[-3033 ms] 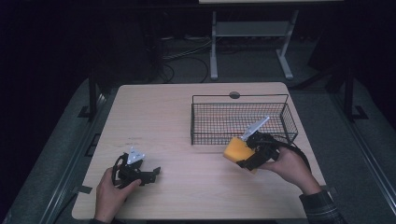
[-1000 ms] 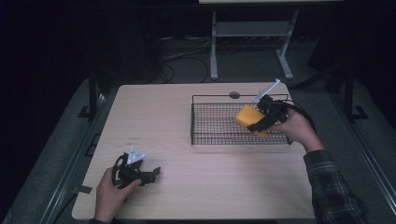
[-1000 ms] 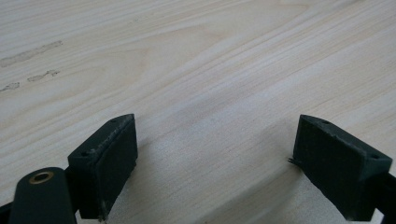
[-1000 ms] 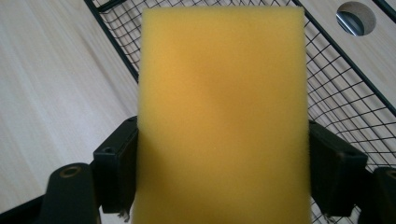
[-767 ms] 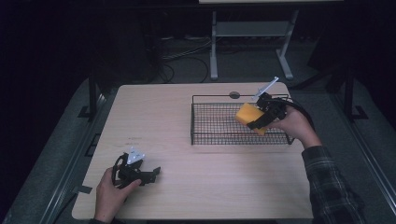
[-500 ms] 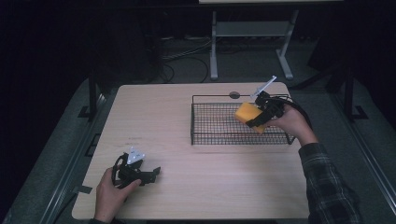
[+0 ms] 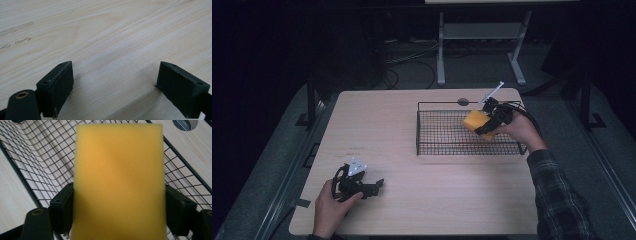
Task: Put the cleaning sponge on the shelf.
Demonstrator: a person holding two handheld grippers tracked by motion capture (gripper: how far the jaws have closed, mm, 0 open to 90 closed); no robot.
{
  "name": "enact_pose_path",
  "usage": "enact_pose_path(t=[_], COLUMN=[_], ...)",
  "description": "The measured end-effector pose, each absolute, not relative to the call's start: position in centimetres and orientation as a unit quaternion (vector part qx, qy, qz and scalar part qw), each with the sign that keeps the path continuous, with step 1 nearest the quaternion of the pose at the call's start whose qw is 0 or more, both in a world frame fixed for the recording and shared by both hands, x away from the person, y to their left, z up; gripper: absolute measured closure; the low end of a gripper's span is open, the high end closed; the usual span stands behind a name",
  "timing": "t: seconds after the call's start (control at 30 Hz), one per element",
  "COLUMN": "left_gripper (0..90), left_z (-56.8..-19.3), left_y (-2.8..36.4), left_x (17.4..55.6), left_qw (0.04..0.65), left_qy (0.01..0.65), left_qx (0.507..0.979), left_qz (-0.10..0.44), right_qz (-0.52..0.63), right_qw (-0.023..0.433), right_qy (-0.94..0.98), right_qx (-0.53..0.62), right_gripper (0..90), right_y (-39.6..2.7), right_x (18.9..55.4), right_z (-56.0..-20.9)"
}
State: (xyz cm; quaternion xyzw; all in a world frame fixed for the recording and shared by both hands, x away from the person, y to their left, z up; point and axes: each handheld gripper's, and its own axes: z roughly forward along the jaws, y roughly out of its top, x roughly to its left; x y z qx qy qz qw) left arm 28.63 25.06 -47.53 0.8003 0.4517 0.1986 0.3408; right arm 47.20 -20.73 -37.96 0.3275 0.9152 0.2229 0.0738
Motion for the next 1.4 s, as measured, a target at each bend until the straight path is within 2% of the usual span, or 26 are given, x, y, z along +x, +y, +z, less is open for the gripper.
enact_pose_path(t=[1.4], left_gripper=[12.9], left_z=[-47.5], left_y=[25.1], left_x=[28.6], left_qw=[0.340], left_qy=[0.452], left_qx=[0.801], left_qz=[0.199], right_qz=[0.182], right_qw=[0.037], right_qy=[0.917], right_qx=[0.353], right_gripper=[22.5], right_y=[-19.5], right_x=[48.4], right_z=[-42.4])
